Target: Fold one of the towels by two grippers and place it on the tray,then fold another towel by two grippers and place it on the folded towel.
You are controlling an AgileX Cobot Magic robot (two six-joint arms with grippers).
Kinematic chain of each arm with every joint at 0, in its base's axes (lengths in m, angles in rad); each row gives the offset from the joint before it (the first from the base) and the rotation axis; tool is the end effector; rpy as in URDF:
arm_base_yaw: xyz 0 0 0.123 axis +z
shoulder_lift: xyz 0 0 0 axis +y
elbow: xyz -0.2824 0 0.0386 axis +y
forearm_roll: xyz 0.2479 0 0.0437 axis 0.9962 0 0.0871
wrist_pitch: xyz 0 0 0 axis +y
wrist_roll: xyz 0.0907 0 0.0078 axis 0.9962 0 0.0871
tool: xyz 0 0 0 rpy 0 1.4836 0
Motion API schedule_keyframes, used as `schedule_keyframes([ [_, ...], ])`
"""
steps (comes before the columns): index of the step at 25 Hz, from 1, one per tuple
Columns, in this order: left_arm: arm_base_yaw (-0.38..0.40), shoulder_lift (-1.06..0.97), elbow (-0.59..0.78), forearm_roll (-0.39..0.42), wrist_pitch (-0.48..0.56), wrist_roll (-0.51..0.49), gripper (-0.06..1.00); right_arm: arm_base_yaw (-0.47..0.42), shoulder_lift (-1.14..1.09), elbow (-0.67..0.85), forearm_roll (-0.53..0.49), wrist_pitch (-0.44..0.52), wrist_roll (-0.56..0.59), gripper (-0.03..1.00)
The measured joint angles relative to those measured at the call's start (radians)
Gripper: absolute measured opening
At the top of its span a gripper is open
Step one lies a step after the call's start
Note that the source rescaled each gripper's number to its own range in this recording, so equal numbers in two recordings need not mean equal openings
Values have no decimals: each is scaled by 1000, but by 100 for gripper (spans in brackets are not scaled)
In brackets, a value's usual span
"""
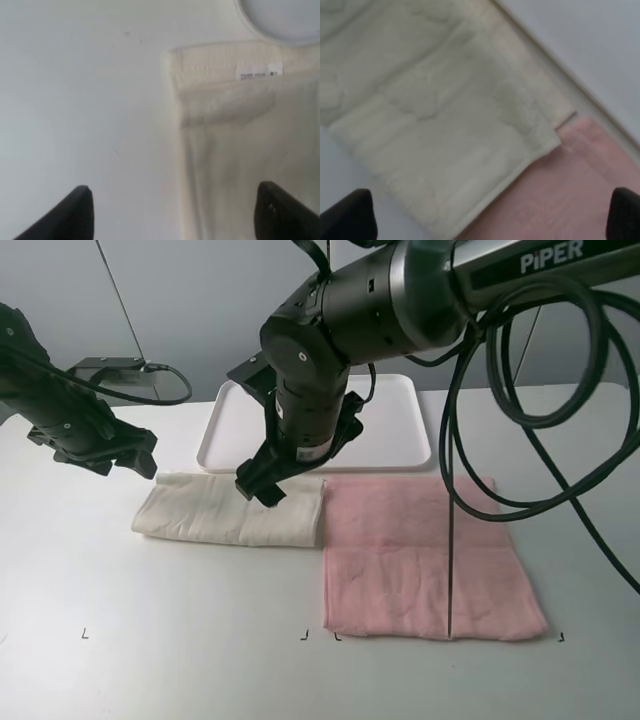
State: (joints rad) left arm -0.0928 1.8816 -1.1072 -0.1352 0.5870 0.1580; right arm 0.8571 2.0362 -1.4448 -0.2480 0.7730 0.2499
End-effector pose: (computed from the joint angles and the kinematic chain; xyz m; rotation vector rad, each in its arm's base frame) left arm 0.3555 -0.0399 0.1512 0.2119 2.8326 -0.1164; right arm 0.2858 0.3062 0.1706 -1.0341 2.5905 -0.0210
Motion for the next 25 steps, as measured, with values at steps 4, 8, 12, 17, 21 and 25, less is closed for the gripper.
schedule_keyframes([
  [4, -4, 78, -52, 16, 75, -43, 84, -11, 0, -9, 51, 17, -34, 100],
  [8, -4, 129, -79, 23, 85, -65, 84, -19, 0, -9, 51, 19, -60, 100],
  [12, -6, 159, -92, 55, 85, -117, 84, -19, 0, -9, 51, 17, -78, 100],
  [17, -6, 167, -92, 115, 89, -173, 84, -19, 0, -9, 51, -1, -84, 100],
  [21, -6, 171, -93, 121, 91, -183, 84, -19, 0, -9, 48, -26, -85, 100],
  [25, -6, 197, -95, 121, 91, -185, 84, -19, 12, -9, 48, -28, -87, 100],
])
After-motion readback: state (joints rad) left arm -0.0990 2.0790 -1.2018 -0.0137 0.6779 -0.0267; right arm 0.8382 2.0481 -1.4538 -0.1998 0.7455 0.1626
